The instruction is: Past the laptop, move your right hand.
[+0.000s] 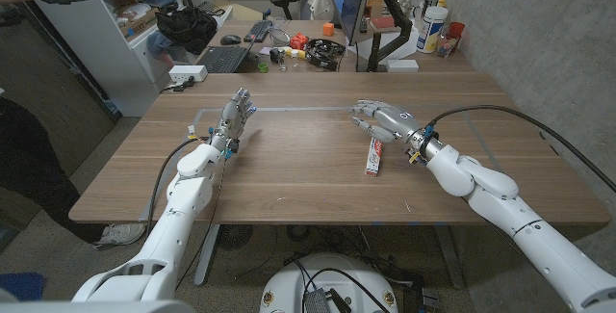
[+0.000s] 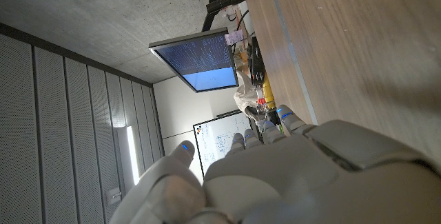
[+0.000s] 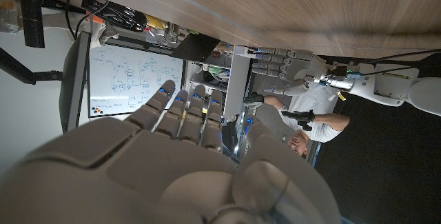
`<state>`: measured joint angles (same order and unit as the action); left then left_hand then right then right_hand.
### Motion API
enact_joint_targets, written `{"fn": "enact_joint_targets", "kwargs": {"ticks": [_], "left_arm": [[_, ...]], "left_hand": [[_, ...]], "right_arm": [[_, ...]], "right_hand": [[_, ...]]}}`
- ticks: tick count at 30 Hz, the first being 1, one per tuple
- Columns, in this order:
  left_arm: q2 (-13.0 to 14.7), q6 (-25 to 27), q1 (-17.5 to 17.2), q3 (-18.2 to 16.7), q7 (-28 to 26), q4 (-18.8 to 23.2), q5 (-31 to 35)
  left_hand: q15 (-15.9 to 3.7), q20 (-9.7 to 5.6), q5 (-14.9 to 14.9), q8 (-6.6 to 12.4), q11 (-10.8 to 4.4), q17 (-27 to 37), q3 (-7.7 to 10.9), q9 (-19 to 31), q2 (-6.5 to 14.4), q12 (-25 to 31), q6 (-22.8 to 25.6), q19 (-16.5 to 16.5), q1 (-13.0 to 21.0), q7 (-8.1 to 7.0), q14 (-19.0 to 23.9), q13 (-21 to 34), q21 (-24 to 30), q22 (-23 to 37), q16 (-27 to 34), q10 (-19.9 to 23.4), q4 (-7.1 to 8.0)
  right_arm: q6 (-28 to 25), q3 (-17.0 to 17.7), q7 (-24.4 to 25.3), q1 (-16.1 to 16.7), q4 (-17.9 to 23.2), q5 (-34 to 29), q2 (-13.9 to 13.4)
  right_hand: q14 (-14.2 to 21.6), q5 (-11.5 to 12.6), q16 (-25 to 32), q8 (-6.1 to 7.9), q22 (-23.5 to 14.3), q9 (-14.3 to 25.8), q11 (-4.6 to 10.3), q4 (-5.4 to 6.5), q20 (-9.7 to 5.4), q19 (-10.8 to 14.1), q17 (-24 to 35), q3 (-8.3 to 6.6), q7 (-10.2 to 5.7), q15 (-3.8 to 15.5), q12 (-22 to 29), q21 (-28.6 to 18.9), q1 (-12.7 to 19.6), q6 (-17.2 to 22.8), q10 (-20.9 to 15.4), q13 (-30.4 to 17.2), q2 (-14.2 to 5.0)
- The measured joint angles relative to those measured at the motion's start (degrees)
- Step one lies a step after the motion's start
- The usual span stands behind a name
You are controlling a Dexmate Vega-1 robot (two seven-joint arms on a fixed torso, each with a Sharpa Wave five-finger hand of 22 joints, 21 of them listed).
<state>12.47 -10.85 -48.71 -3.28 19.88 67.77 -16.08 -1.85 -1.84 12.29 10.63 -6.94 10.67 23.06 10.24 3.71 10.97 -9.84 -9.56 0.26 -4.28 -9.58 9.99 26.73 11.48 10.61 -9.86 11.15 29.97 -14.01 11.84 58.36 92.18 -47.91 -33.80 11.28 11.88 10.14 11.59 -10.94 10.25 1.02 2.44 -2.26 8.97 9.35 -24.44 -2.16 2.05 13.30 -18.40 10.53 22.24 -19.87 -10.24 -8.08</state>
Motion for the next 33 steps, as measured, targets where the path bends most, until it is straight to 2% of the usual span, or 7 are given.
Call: {"fn": "enact_joint_targets", "kwargs": {"ticks": [18,21,33], "left_arm": [[0.15,0.04,-0.38,-0.10,-0.04,0.63,-0.02],[0.18,0.08,-0.44,-0.14,-0.02,0.66,-0.07],[0.23,0.10,-0.46,-0.16,0.28,0.66,-0.21]], "left_hand": [[0.00,0.00,0.00,0.00,0.00,0.00,0.00,0.00,0.00,0.00,0.00,0.00,0.00,0.00,0.00,0.00,0.00,0.00,0.00,0.00,0.00],[0.00,0.00,0.00,0.00,0.00,0.00,0.00,0.00,0.00,0.00,0.00,0.00,0.00,0.00,0.00,0.00,0.00,0.00,0.00,0.00,0.00],[0.00,0.00,0.00,0.00,0.00,0.00,0.00,0.00,0.00,0.00,0.00,0.00,0.00,0.00,0.00,0.00,0.00,0.00,0.00,0.00,0.00]], "right_arm": [[-1.22,-1.37,0.06,-0.20,0.30,-1.50,-0.91],[-1.50,-1.55,0.06,-0.18,0.43,-1.68,-1.02],[-2.27,-2.26,-0.14,-0.18,0.54,-2.18,-1.44]], "right_hand": [[0.20,0.00,0.00,0.00,0.00,0.00,0.00,-0.47,0.01,0.01,0.00,-0.47,-0.08,0.21,-0.35,0.00,0.75,0.50,0.00,0.00,-0.16],[0.20,0.00,0.00,0.00,0.00,0.00,-0.22,-0.88,0.21,0.20,0.00,-0.41,-0.08,0.21,-0.45,0.00,1.07,0.50,-0.21,0.00,0.16],[0.20,0.00,0.00,0.00,0.00,0.00,0.00,-0.88,0.21,0.20,0.00,-0.41,-0.08,0.21,-0.45,0.00,1.07,0.49,-0.61,0.00,0.16]]}}
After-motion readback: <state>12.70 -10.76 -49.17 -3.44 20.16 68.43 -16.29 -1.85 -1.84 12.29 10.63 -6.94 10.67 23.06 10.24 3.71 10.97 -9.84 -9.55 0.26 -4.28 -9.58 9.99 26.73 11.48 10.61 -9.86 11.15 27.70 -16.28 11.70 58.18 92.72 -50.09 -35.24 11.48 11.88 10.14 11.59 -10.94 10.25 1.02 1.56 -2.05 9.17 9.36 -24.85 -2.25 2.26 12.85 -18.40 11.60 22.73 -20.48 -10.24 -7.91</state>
